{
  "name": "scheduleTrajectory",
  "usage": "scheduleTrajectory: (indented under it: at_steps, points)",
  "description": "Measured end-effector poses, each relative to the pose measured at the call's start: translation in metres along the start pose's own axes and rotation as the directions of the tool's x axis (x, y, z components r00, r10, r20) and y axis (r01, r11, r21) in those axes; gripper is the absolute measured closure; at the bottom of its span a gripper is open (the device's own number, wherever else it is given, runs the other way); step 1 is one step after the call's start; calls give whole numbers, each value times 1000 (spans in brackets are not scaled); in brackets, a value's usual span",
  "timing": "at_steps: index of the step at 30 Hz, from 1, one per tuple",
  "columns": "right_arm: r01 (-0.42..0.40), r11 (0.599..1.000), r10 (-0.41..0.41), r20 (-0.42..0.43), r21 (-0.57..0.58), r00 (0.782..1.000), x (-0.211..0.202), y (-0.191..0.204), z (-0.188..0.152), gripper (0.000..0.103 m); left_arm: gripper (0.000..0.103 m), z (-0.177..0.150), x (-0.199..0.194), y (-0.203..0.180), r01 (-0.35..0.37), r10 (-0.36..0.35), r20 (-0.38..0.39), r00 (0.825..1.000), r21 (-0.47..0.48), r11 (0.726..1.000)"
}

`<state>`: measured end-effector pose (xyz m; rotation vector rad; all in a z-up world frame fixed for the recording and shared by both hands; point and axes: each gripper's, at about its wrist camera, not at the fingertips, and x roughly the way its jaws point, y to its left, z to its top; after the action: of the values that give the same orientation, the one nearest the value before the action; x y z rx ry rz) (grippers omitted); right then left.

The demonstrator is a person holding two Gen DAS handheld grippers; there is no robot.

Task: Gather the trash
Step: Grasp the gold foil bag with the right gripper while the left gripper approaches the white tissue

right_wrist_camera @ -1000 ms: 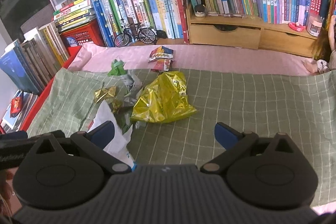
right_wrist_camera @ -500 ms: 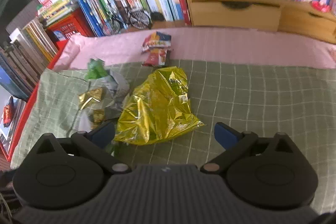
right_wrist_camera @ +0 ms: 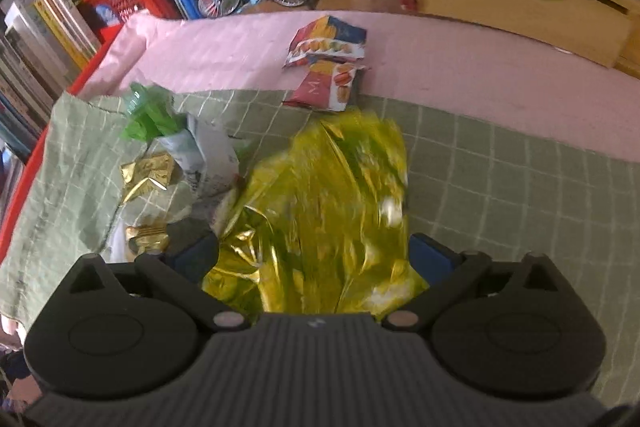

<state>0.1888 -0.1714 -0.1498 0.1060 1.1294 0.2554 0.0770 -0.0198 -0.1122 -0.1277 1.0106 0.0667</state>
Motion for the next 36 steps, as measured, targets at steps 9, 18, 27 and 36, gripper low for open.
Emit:
scheduleTrajectory:
  at_steps: [9,18,27,36]
  points:
    - [11,1000,-11,-6,-29,1000,17,-1,2,0,17,-6,22,-5,2,-3,-45,999,-18,1000]
    - [13,999,-16,-64,-38,998,29,-1,6,0,14,-4,17,-12,-15,15,-30,999,9,1000]
    - [-42,999,42,-60,-10,997,9,6,6,43,14,-16,16,-30,-17,21,-33,999,119,993]
    - [-7,999,7,-1,-53,1000,-16,11,5,67,14,-24,9,-47,-18,19,-2,1000,209,978]
